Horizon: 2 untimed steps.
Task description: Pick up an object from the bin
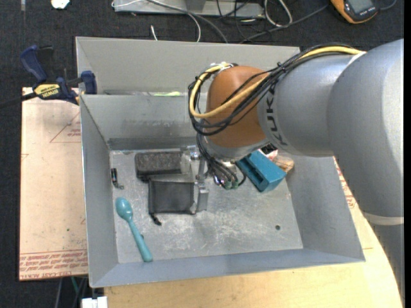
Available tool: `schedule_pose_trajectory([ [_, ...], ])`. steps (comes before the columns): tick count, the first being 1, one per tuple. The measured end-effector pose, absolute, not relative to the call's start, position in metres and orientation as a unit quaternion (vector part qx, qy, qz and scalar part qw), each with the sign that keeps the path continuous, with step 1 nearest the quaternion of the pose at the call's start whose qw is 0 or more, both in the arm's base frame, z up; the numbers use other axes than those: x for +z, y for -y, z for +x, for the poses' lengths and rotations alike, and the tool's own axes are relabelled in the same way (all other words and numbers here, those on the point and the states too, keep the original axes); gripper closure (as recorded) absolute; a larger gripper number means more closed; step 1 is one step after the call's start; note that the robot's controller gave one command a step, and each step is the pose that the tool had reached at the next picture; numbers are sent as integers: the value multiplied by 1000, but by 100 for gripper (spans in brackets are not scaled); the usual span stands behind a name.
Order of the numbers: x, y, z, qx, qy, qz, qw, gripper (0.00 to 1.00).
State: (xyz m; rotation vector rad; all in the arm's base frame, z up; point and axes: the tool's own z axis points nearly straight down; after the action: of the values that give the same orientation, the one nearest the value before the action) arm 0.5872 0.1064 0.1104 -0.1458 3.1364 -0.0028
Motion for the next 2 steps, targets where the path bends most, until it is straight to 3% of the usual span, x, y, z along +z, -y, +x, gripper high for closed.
schedule_pose_trajectory([
  [1,117,-133,587,0,-989,-147,2,0],
  [2,78,-137,574,1,-995,-103,2,0],
])
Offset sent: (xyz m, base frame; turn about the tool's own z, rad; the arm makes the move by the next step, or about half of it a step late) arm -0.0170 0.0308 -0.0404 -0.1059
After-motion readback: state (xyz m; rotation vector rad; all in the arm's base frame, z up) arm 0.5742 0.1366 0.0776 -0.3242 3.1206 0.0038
